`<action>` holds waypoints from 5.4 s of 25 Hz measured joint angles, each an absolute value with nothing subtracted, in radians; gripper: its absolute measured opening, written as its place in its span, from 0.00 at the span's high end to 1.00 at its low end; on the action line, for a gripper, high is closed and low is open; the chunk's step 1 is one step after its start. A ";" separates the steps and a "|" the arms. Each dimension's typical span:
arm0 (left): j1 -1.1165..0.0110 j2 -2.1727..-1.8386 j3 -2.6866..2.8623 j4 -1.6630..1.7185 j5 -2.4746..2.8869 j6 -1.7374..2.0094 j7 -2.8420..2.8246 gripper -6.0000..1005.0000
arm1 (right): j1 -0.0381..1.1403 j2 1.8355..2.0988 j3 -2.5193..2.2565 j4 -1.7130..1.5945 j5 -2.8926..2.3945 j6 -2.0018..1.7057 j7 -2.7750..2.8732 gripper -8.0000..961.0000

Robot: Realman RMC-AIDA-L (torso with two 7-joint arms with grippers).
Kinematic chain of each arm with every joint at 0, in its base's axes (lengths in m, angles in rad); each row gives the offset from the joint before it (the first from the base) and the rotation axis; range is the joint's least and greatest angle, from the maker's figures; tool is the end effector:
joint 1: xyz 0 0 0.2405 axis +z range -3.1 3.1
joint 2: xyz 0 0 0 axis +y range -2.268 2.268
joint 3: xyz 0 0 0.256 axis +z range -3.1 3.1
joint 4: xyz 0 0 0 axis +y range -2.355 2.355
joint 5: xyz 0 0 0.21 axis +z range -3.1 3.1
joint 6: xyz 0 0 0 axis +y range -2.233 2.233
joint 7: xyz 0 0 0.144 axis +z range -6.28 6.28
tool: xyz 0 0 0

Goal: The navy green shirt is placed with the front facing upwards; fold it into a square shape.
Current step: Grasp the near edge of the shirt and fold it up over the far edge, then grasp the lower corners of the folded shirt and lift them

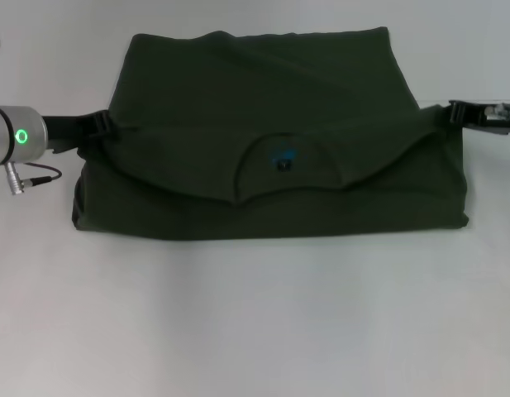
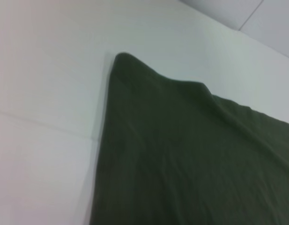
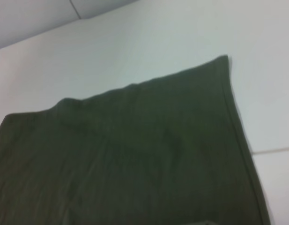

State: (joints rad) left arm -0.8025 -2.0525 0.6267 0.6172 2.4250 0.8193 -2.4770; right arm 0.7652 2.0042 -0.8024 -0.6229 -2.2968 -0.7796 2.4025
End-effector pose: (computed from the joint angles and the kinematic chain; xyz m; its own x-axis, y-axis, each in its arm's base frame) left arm -0.2692 0.4551 0.0299 0.2463 0.7143 0.6550 0.9527 -0.0545 -0.2989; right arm 0.2697 0.4592 0.0411 0.3736 -0.6860 -0.6244 -0.9103 -0.1416 -0.3890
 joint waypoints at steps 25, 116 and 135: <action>-0.837 -2.056 0.636 0.615 2.424 0.685 -2.456 0.96 | 0.842 2.009 -0.879 -0.584 -2.298 -0.609 2.416 0.94; -0.529 -2.082 0.607 0.582 2.020 0.912 -2.071 0.36 | 0.430 1.975 -0.596 -0.586 -1.774 -1.481 2.101 0.13; -0.566 -2.076 0.628 0.545 2.077 0.860 -2.078 0.36 | 0.433 1.972 -0.594 -0.581 -1.771 -1.472 2.099 0.13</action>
